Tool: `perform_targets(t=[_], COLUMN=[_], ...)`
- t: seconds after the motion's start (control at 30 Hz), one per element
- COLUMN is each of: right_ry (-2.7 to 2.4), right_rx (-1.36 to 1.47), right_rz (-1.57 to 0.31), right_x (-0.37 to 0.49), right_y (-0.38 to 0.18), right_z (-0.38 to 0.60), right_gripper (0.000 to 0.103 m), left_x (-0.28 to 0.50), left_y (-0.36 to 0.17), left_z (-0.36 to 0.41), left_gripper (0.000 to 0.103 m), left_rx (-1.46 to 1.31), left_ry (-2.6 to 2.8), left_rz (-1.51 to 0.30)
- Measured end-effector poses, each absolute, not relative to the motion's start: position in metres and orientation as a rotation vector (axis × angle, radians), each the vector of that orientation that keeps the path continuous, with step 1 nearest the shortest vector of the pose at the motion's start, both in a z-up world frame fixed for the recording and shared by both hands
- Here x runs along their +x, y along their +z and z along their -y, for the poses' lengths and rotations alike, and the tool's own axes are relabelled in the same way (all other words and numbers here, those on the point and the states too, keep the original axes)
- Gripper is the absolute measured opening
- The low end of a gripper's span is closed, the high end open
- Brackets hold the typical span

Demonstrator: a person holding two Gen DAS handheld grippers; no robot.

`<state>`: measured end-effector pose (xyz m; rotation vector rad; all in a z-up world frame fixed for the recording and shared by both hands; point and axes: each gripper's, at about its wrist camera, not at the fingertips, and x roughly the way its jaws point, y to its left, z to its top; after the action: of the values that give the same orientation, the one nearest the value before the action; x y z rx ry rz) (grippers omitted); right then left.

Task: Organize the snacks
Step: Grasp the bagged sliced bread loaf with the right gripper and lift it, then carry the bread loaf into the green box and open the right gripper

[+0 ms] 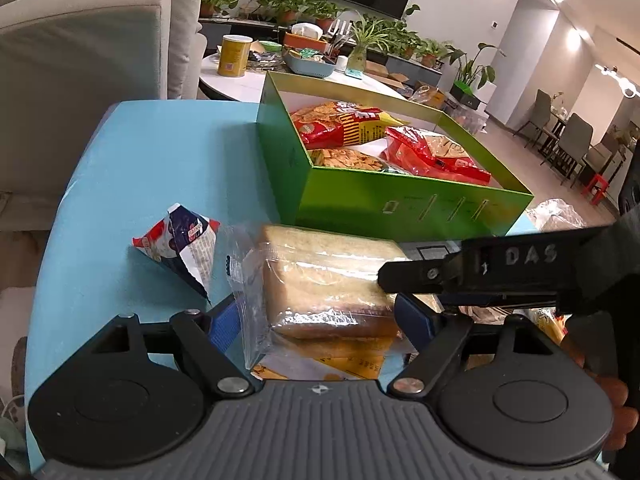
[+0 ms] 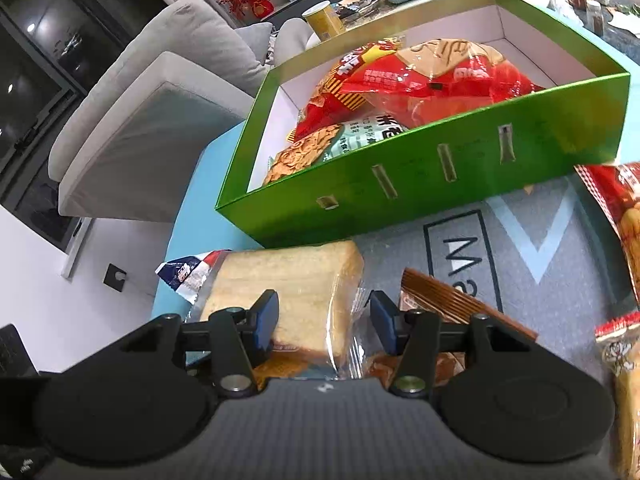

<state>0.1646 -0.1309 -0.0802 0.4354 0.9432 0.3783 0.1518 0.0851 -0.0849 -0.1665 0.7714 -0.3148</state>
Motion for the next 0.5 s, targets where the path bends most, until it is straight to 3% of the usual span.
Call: perform_targets(t=[0.2,0.5], right_ry=[0.397,0.439], right_rx=[0.439,0.417], right_rz=[-0.944,-0.787], right_x=[0.167,0.14], right_y=[-0.08,-0.042], right_z=[0.127,0.137], right_gripper=[0.072,0.069], left_x=[0.146,0.128], left_y=[-0.081,-0.044], left_z=[-0.077,-0.062], left_gripper=[0.078,0.078], left_rx=[-0.134,-0.101], left_ry=[-0.301,-0.323], left_rz=[-0.757,-0.652])
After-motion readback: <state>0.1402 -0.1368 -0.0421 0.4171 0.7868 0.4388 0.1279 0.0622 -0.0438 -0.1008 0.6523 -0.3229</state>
